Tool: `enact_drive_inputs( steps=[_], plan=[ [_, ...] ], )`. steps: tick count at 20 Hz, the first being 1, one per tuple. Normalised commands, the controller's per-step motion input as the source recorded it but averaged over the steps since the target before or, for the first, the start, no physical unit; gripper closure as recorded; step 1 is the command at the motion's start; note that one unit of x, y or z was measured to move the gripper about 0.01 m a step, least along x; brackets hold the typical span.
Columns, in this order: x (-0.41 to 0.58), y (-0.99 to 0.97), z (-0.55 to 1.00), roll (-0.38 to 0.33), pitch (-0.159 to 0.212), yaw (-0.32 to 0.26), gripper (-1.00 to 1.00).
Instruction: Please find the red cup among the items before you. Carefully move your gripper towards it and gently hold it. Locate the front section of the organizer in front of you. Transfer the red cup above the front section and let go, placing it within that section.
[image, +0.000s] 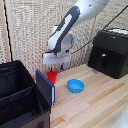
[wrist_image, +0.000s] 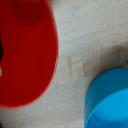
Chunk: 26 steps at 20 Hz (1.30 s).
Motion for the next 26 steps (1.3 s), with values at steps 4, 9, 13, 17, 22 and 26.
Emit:
enact_drive_inputs(
  steps=[4, 9, 13, 17, 22, 26],
  plan=[
    [0.045, -0.02, -0.29, -0.057, 0.065, 0.0, -1.0],
    [0.147, 0.05, -0.26, -0.114, 0.042, 0.004, 1.0],
    [0.109, 0.02, -0.16, -0.059, 0.008, 0.005, 1.0],
    [0.0, 0.02, -0.07, -0.04, 0.024, 0.0, 1.0],
    [0.066, 0.0, 0.0, 0.0, 0.0, -0.003, 1.0],
    [0.029, -0.01, 0.01, 0.0, 0.0, -0.011, 1.0]
  ],
)
